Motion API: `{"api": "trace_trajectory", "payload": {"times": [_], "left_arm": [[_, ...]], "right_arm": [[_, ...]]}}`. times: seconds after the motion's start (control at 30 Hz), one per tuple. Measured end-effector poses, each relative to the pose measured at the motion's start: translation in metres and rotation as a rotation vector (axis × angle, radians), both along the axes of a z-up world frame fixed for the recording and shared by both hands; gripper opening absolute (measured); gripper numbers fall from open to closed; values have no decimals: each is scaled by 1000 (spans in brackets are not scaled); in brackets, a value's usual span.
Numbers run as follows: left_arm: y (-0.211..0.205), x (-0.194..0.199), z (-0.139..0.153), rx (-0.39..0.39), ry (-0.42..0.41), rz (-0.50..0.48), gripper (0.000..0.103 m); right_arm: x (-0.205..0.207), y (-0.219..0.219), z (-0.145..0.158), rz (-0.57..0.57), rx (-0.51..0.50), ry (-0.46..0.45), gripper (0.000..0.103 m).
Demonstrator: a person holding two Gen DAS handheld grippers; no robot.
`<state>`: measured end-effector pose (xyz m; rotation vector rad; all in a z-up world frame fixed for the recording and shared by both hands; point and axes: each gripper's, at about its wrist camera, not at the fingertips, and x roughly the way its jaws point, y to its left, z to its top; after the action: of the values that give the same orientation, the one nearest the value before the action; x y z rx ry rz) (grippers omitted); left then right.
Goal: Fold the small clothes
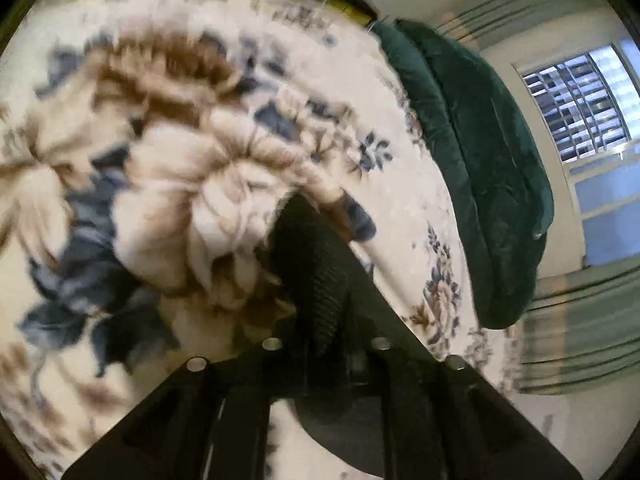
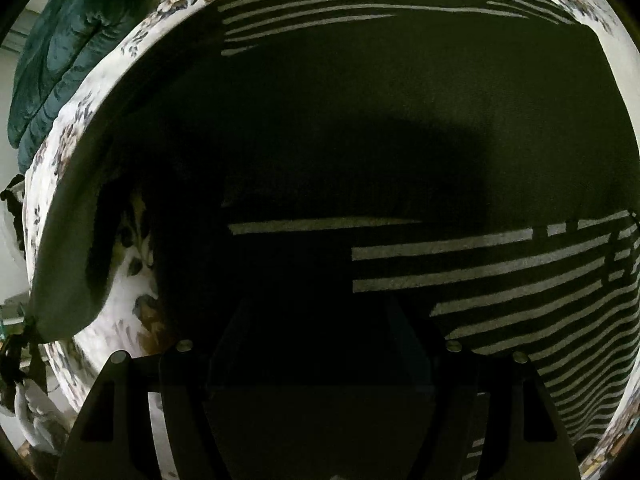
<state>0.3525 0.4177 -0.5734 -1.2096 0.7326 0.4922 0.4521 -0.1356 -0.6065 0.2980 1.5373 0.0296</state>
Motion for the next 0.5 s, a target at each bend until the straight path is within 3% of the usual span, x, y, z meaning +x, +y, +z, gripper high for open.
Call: {"api": "trace_trajectory", "payload": {"times": [0.07,0.13,0.17,0.23,0.33,0.5], "left_arm": [[2,-4,-9,-38,31,2,27],[-1,-18,-15,-72,34,10,59],[-4,-31,-18,-92,13,30,63],[-14,-52,-27,-143,-29,82,65],[-29,-57,-49,-213,-23,89,65],[-39,-8,-49,-108,20,31,63]], "right_arm": [[0,-1,-1,-14,10,1,73],[-4,-4,0,-26,18,2,73],[-4,-4,0,-31,22,3,73],[-5,-4,0,-33,30,7,73],[-6,-1,-2,-28,25,7,73],[-2,4,-7,-22,7,14,73]]}}
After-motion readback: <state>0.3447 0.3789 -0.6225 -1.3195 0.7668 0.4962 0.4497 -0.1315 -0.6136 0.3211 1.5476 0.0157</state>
